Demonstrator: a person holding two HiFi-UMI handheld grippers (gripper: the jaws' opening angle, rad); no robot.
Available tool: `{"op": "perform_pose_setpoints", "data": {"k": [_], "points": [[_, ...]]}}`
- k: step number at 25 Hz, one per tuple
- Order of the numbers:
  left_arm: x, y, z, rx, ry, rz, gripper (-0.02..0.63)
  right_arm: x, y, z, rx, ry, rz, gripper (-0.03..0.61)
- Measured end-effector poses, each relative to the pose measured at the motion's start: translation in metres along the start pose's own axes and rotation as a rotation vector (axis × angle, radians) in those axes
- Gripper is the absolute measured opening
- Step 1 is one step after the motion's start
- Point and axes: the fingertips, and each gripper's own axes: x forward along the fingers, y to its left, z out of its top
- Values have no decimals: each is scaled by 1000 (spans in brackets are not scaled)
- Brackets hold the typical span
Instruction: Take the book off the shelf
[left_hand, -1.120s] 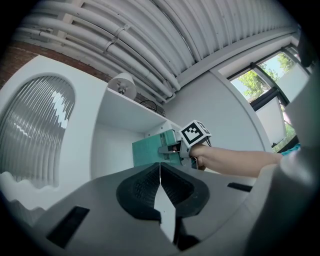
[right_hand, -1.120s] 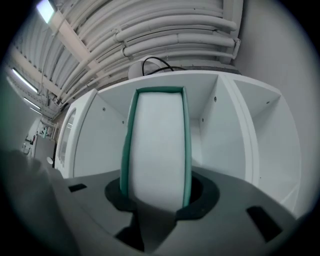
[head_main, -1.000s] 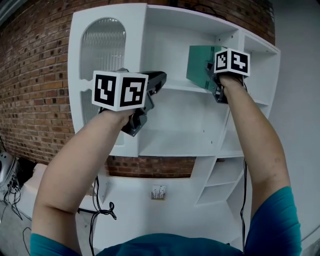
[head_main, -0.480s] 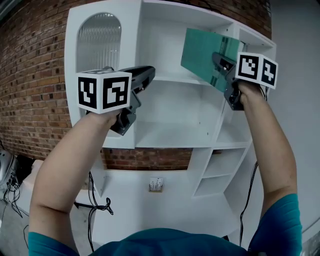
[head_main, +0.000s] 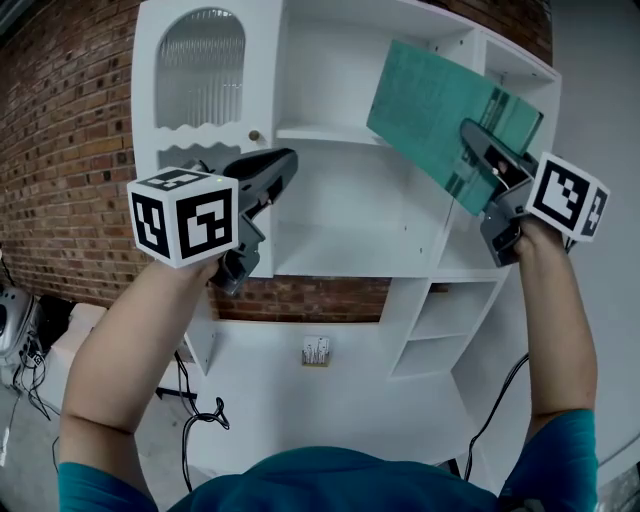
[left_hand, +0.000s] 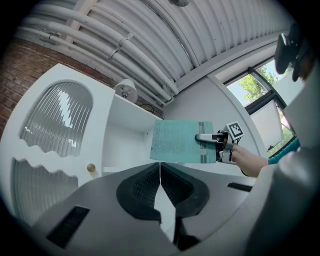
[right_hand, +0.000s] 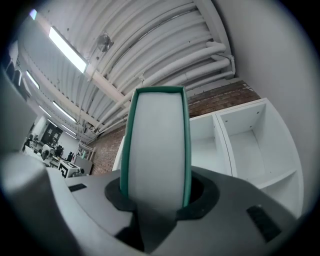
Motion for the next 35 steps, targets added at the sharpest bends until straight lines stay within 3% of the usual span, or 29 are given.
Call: {"op": "perform_pose_setpoints", "data": {"k": [5, 10, 15, 20, 28, 35], "points": [[-16, 6, -14, -44, 32, 0, 20, -17, 7, -19, 66, 19, -1, 161], [-26, 10, -23, -79, 43, 8, 20, -24, 23, -30, 90, 36, 87, 161], [-44, -5, -74, -110, 54, 19, 20, -52, 41, -95, 132, 77, 147, 161], [-47, -19, -135, -128, 117, 18, 20, -69, 42, -155, 152, 120, 173, 161], [-59, -29, -235, -237, 190, 39, 20, -90, 42, -266, 247, 167, 222, 161], [-78, -41, -325, -329, 246, 80, 20, -111, 66, -369, 247, 246, 252, 161]]}}
